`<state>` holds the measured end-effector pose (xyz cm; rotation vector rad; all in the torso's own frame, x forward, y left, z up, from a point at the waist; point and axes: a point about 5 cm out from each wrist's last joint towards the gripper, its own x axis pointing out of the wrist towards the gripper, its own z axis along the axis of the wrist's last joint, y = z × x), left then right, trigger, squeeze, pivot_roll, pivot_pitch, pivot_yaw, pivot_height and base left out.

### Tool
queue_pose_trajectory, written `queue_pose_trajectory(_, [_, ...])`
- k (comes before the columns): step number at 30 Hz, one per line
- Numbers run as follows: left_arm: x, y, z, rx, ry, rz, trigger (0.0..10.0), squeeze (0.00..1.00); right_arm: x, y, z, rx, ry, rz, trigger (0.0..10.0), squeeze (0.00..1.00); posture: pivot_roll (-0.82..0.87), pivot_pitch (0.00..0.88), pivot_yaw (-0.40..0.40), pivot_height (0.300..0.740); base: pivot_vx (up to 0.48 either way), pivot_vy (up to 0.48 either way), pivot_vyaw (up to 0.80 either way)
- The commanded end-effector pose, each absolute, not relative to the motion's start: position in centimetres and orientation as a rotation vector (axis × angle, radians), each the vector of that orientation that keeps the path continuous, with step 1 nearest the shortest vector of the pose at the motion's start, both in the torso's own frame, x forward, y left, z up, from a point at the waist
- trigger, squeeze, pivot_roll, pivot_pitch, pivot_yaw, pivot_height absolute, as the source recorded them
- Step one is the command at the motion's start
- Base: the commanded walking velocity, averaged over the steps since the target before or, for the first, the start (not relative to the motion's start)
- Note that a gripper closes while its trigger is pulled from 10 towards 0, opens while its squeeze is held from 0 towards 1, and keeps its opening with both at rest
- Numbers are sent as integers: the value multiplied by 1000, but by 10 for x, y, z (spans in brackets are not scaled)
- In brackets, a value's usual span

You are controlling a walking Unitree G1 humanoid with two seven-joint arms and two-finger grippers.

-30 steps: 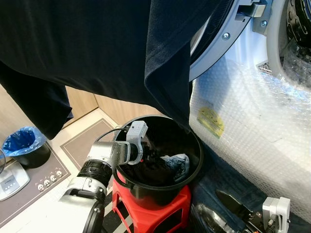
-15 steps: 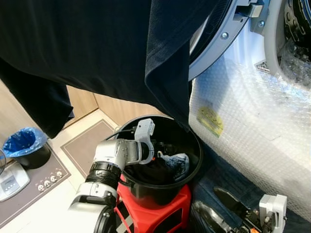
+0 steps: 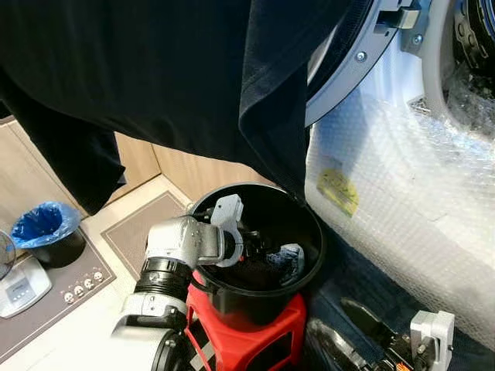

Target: Clothes washing

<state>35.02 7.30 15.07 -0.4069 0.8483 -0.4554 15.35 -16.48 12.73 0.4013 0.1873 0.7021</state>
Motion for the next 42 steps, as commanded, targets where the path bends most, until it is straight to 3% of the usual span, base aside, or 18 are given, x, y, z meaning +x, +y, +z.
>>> queue_pose_trajectory(1, [347,78,147,-422,867,-429,10000,0,152,-165,123,408,199,690,10000,0,-155,170,50,740,0,0,0])
queue_pose_trajectory(27, [349,103,112,-502,981,-291,10000,0,152,-166,124,391,194,676,10000,0,-176,169,49,740,0,0,0])
queue_pose_trajectory(42, [352,124,86,-411,930,-290,10000,0,148,-168,128,386,206,668,10000,0,-195,215,30,740,0,0,0])
